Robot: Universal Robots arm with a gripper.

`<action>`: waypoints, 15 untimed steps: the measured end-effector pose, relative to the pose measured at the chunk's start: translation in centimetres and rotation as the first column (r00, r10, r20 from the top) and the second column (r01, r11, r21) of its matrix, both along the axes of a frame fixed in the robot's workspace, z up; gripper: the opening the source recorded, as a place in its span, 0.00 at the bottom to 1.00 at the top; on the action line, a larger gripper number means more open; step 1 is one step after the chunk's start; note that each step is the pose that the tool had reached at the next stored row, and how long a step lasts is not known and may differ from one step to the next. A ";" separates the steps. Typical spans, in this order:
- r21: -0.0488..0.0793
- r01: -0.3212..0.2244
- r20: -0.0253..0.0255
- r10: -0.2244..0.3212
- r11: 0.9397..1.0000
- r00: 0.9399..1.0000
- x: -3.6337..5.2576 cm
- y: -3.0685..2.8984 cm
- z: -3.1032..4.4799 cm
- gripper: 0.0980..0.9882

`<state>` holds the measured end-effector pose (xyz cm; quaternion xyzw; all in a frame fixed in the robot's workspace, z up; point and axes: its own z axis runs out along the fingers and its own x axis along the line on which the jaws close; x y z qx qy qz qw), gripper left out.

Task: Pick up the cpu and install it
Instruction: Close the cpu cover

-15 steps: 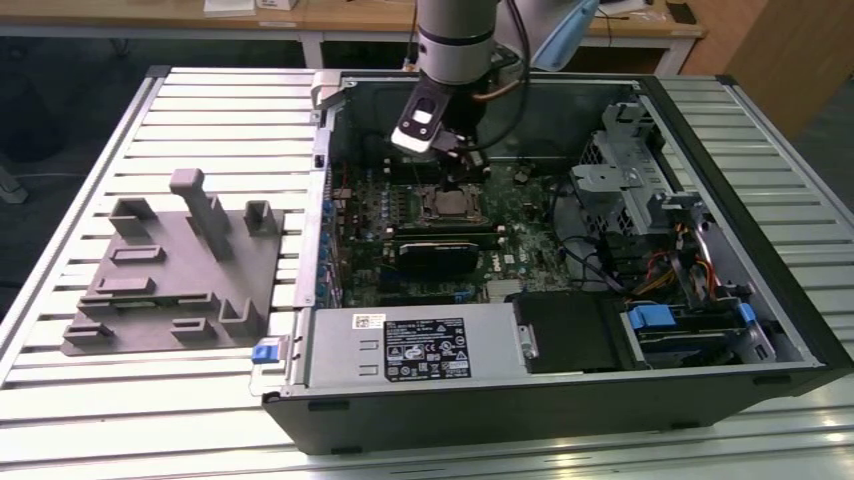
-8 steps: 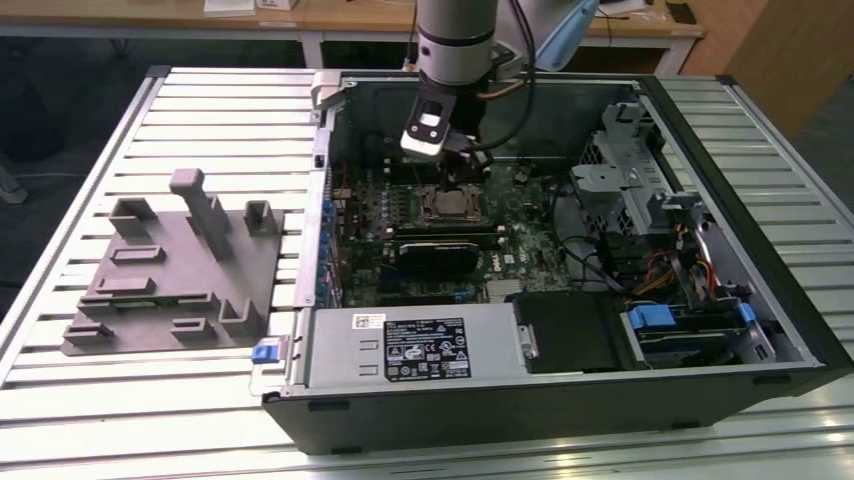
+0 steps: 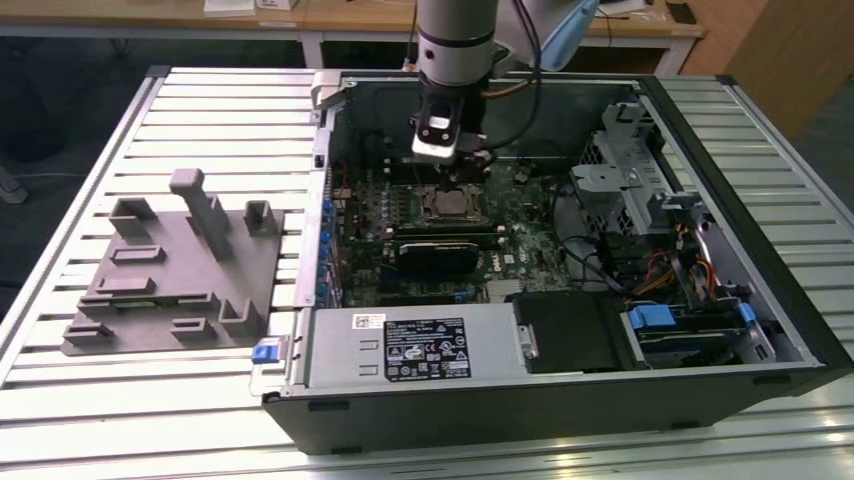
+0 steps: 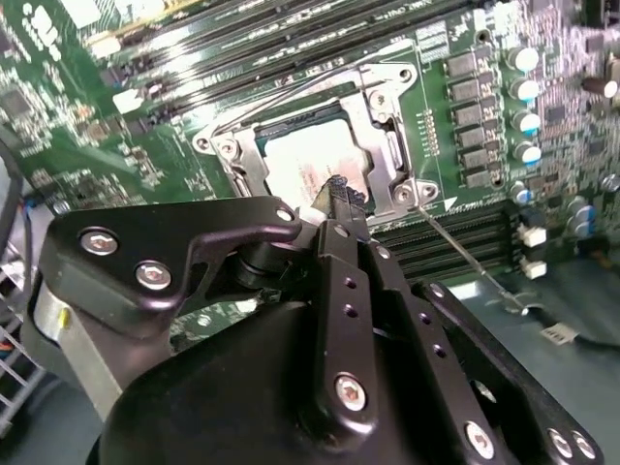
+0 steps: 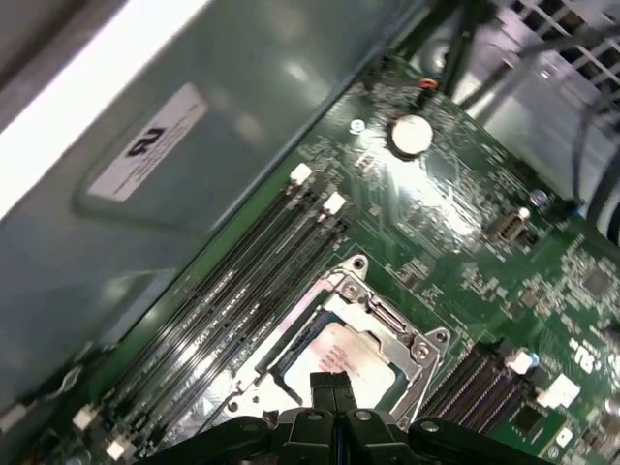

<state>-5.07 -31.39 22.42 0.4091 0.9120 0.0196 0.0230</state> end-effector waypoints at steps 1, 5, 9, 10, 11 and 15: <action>0.000 -0.018 0.000 0.018 1.000 1.000 0.00 0.00 -0.02 0.01; -0.001 -0.091 0.000 0.091 0.996 0.996 0.00 0.00 -0.08 0.01; -0.002 -0.163 0.000 0.163 0.987 0.987 0.00 0.00 -0.15 0.01; -0.002 -0.181 0.000 0.181 0.984 0.984 0.00 0.00 -0.17 0.01; -0.002 -0.199 0.000 0.199 0.980 0.980 0.00 0.00 -0.19 0.01; -0.003 -0.270 -0.001 0.270 0.963 0.963 0.00 0.00 -0.26 0.01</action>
